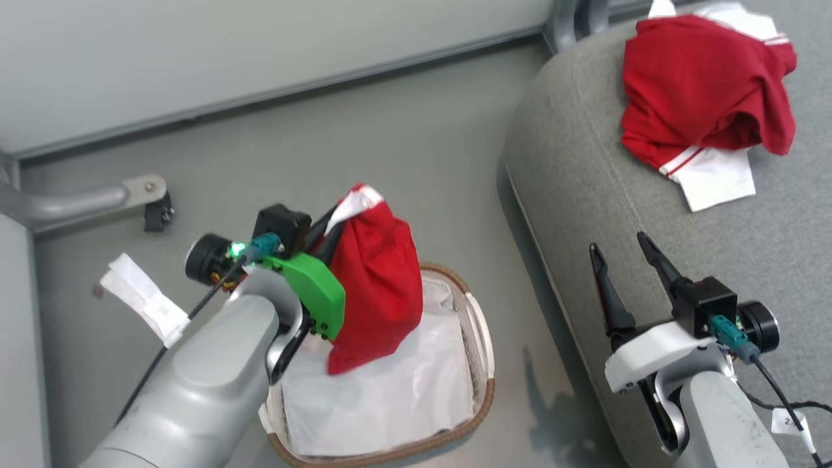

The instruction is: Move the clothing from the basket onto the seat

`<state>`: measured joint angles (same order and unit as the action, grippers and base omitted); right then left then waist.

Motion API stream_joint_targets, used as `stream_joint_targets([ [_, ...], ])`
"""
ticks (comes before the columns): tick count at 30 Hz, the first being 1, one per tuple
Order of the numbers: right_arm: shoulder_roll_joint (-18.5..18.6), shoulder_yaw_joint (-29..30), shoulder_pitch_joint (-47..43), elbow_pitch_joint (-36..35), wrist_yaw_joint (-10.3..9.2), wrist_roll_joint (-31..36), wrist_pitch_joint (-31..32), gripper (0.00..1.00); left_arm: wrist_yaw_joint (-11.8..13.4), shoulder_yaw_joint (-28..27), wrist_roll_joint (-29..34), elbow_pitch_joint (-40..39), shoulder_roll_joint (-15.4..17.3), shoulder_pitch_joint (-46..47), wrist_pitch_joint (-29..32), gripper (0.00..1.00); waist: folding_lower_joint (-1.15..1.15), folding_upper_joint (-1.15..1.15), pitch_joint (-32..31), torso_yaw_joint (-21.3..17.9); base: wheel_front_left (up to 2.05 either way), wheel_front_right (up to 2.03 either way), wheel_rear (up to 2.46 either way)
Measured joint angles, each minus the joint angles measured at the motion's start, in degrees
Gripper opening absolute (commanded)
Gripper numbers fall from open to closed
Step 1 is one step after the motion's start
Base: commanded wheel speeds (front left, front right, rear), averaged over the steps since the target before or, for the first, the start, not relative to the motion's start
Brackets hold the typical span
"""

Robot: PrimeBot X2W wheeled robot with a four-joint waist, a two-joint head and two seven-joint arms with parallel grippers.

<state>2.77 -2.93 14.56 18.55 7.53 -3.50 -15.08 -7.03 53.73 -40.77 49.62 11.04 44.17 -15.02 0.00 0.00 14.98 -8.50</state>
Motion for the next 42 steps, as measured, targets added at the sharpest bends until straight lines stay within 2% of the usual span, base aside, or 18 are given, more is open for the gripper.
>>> stream_joint_targets([
  [8, 0.0, -0.9, -2.3, 0.6, 0.0, 0.4, 0.0, 1.0, 1.0, -2.3, 3.0, -10.5, 3.8, 1.2, -0.1, 0.0, 0.0, 0.0, -7.9, 1.3, 0.0, 0.0, 0.0],
  [15, 0.0, -3.7, -2.2, 0.5, 0.0, 0.4, 0.0, 1.0, 1.6, -3.2, 3.6, -14.6, 6.5, 5.0, 1.9, 0.0, 0.0, 0.0, -12.2, 1.8, 0.0, 0.0, 0.0],
  [21, 0.0, -8.3, -0.9, 0.6, 0.0, -0.6, 0.0, 1.0, 2.5, -5.0, 3.2, -17.2, 7.9, 8.2, 2.7, 0.0, 0.0, 0.0, -13.9, 1.8, 0.0, 0.0, 0.0],
  [32, 0.0, -18.4, 4.4, 1.6, 0.0, -1.6, 0.0, 1.0, 2.6, -4.2, 3.5, -23.3, 7.4, 12.5, 5.5, 0.0, 0.0, 0.0, -14.5, 3.7, 0.0, 0.0, 0.0],
  [42, 0.0, -22.4, 12.1, 7.1, 0.0, -2.7, 0.0, 1.0, 2.5, -1.5, 4.1, -24.9, 3.4, 14.7, 7.5, 0.0, 0.0, 0.0, -15.2, 6.4, 0.0, 0.0, 0.0],
])
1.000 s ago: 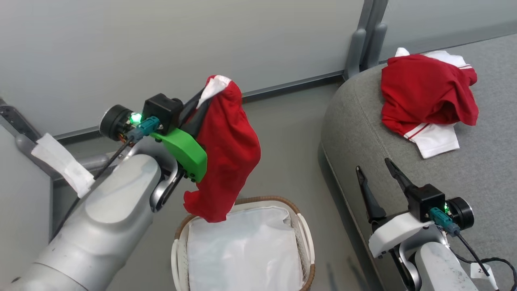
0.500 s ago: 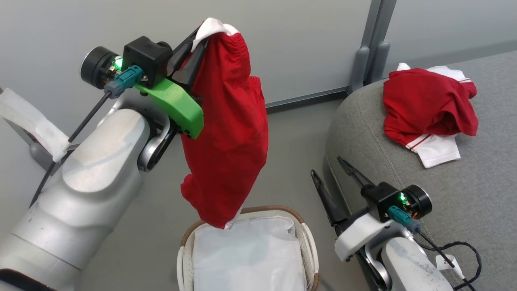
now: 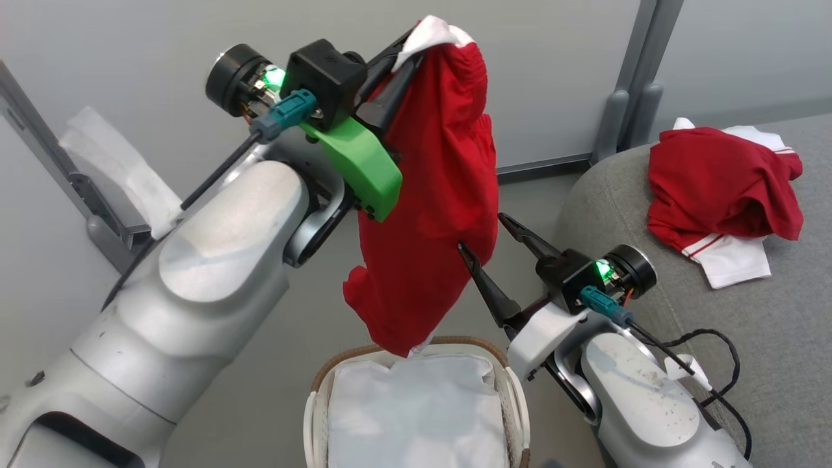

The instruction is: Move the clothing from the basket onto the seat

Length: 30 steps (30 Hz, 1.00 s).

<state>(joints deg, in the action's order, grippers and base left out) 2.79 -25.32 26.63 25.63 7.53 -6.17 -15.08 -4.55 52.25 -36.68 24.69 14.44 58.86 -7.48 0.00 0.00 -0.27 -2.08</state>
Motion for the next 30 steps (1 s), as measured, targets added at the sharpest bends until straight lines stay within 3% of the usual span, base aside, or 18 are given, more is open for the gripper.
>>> stream_joint_targets([
  [12, 0.0, -1.4, 2.6, 0.5, 0.0, -5.0, 0.0, 1.0, -1.0, 3.0, -0.6, -1.7, -3.2, 0.4, 1.2, 0.0, 0.0, 0.0, -1.4, 2.5, 0.0, 0.0, 0.0],
  [13, 0.0, -1.3, 2.9, 0.6, 0.0, -5.1, 0.0, 0.96, -1.0, 3.1, -0.6, -2.1, -3.2, 0.4, 1.2, 0.0, 0.0, 0.0, -1.5, 2.7, 0.0, 0.0, 0.0],
  [15, 0.0, -0.9, 3.7, 0.7, 0.0, -5.1, 0.0, 0.49, -1.0, 3.1, -1.1, -2.6, -3.3, 0.4, 1.4, 0.0, 0.0, 0.0, -1.6, 3.0, 0.0, 0.0, 0.0],
  [19, 0.0, -0.1, 5.1, 1.0, 0.0, -5.0, 0.0, 0.0, -0.9, 3.0, -2.0, -3.5, -3.3, -0.3, 1.6, 0.0, 0.0, 0.0, -1.7, 3.6, 0.0, 0.0, 0.0],
  [28, 0.0, 2.0, 5.6, 0.8, 0.0, -4.3, 0.0, 0.0, 0.1, 1.7, -4.0, -2.5, -1.6, -3.9, 0.2, 0.0, 0.0, 0.0, -1.1, 3.2, 0.0, 0.0, 0.0],
  [30, 0.0, 2.8, 5.6, 0.8, 0.0, -3.9, 0.0, 0.0, 0.3, 1.4, -4.6, -1.9, -0.9, -5.2, -0.5, 0.18, 0.0, 0.0, -0.9, 3.0, 0.0, 0.0, 0.0],
])
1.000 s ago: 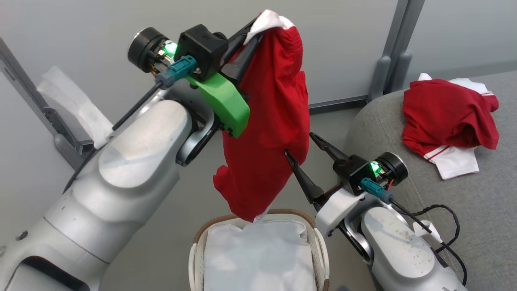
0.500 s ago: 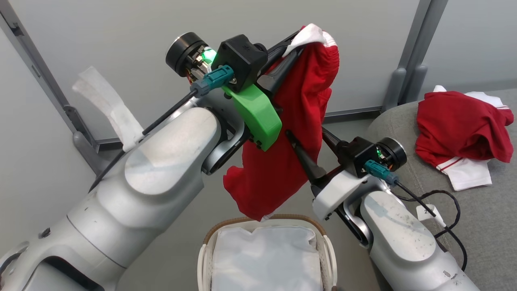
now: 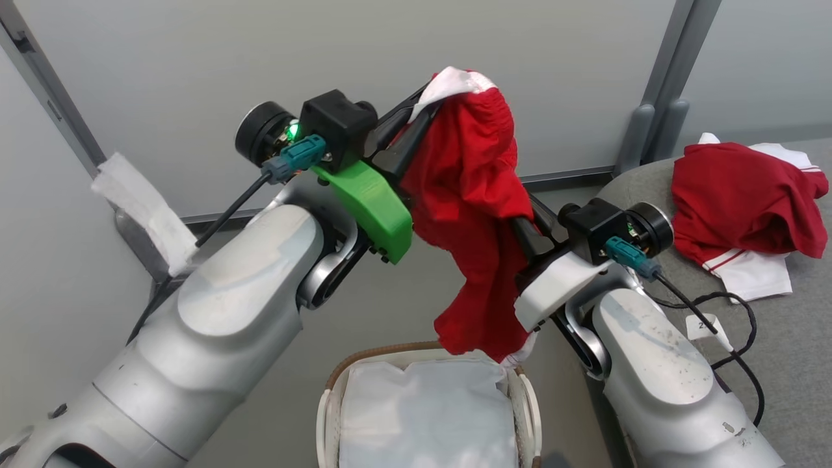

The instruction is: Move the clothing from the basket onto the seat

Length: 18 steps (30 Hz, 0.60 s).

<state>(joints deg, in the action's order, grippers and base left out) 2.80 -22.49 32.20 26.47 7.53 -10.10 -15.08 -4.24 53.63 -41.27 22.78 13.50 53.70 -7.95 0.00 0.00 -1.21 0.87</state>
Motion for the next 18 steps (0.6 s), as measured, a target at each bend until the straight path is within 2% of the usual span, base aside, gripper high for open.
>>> stream_joint_targets([
  [1, 0.0, 0.5, 0.0, 0.0, 0.0, 0.1, 0.0, 0.0, 0.1, -0.1, -0.2, 0.2, 0.2, -0.5, -0.4, 0.35, 0.0, 0.0, 0.1, -0.1, 0.0, 0.0, 0.0],
  [3, 0.0, 1.8, 0.0, 0.0, 0.0, 0.4, 0.0, 0.0, 0.2, -0.4, -0.9, 0.9, 0.5, -2.0, -1.5, 0.93, 0.0, 0.0, 0.2, -0.3, 0.0, 0.0, 0.0],
  [4, 0.0, 2.5, 0.0, 0.0, 0.0, 0.7, 0.0, 0.0, 0.3, -0.6, -1.2, 1.2, 0.6, -2.8, -2.0, 1.0, 0.0, 0.0, 0.3, -0.4, 0.0, 0.0, 0.0],
  [12, 0.0, 9.1, -0.1, -0.4, 0.0, 2.7, 0.0, 0.0, 1.2, -2.0, -2.3, 5.9, 0.5, -10.8, -6.3, 1.0, 0.0, 0.0, 0.8, -0.8, 0.0, 0.0, 0.0],
  [18, 0.0, 13.1, -0.5, -1.1, 0.0, 5.2, 0.0, 0.0, 0.9, -4.7, -1.3, 8.3, -1.4, -17.1, -7.0, 1.0, 0.0, 0.0, 1.3, -1.3, 0.0, 0.0, 0.0],
])
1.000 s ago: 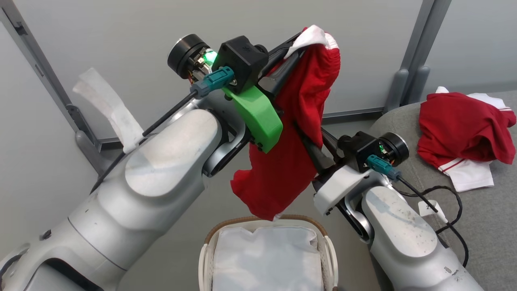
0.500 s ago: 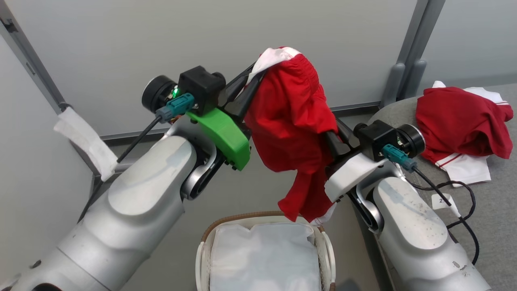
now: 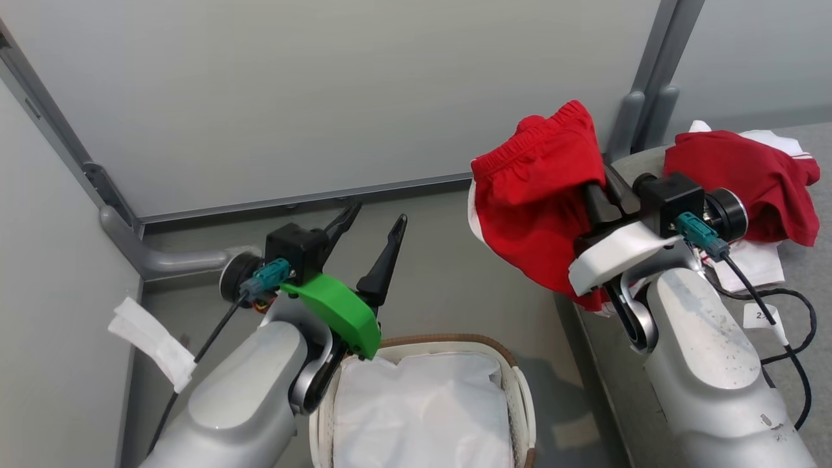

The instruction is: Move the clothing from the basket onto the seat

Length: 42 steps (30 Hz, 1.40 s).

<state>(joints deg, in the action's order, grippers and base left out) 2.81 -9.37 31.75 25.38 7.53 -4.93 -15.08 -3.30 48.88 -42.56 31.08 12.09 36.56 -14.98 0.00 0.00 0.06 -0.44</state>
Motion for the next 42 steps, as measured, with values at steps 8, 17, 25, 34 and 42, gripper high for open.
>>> stream_joint_targets([
  [8, 0.0, 3.0, -1.2, -0.7, 0.0, 1.6, 0.0, 0.0, -1.4, -6.4, 4.4, 0.0, -2.7, -9.1, -0.1, 1.0, 0.0, 0.0, 0.6, -1.8, 0.0, 0.0, 0.0],
  [17, 0.0, 5.9, -2.0, -1.6, 0.0, 3.4, 0.0, 0.0, -3.0, -11.2, 10.8, 0.1, -5.5, -13.7, -0.2, 1.0, 0.0, 0.0, 1.3, -6.7, 0.0, 0.0, 0.0],
  [25, 0.0, 9.9, -2.3, -2.4, 0.0, 5.7, 0.0, 0.0, -3.8, -13.0, 14.0, -0.6, -7.5, -14.3, -0.1, 1.0, 0.0, 0.0, 2.4, -12.7, 0.0, 0.0, 0.0],
  [34, 0.1, 13.4, -2.3, -2.9, 0.0, 7.5, 0.0, 0.0, -4.0, -13.3, 15.4, -1.2, -8.7, -13.7, -0.1, 1.0, 0.0, 0.0, 5.6, -17.6, 0.0, 0.0, 0.0],
  [42, 0.5, 18.3, 3.4, -4.9, 0.0, 11.4, 0.0, 0.0, -4.1, -12.1, 15.9, -1.9, -9.0, -11.5, -0.1, 1.0, 0.0, 0.0, 10.4, -17.2, 0.0, 0.0, 0.0],
])
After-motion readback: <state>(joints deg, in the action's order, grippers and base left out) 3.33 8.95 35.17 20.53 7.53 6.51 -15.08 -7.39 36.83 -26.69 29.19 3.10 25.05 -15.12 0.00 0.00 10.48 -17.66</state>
